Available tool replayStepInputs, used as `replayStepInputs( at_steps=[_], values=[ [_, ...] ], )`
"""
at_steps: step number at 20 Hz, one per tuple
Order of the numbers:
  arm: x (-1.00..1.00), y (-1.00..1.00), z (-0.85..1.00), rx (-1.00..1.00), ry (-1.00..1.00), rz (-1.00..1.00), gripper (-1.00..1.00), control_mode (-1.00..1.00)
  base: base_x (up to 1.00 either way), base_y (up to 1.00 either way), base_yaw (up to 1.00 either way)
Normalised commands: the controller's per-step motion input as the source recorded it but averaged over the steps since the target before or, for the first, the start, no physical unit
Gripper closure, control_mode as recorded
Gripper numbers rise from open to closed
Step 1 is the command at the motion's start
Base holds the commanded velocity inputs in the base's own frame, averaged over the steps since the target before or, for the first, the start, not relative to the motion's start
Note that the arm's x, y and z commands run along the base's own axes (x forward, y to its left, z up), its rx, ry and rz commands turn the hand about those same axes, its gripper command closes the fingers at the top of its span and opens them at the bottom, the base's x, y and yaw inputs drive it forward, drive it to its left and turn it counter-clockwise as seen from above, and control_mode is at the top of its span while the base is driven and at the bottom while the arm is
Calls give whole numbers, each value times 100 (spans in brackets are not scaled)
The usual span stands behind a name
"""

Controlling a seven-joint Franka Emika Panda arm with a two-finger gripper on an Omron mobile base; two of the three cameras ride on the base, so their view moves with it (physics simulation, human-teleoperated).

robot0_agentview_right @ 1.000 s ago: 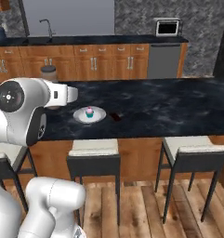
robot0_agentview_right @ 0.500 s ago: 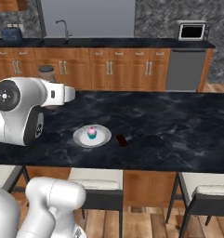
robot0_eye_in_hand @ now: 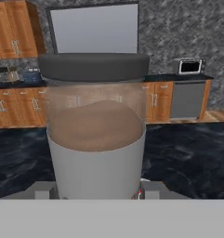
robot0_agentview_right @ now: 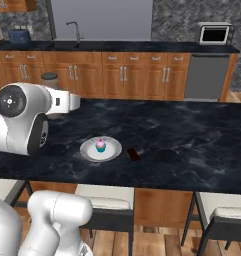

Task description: Take the cinnamon bottle from the cabinet and place it on the dining table, next to the plate with the cupcake. Then take the chocolate from the dining counter and place it on the cupcake plate.

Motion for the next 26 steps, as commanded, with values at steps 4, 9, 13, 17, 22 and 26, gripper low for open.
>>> replayStepInputs(
  at_steps=[4,9,13,17,22,26],
  values=[
    [54,83,-95,-4,5,-5,100,-100,0,0,0],
    [49,57,-89,0,0,-13,100,-100,0,0,0],
    [43,26,-46,-1,0,-41,100,-100,0,0,0],
    [4,7,-13,0,0,-43,100,-100,0,0,0],
    [20,8,-31,5,2,-19,100,-100,0,0,0],
    [56,9,-53,6,6,-8,100,-100,0,0,0]
  ],
)
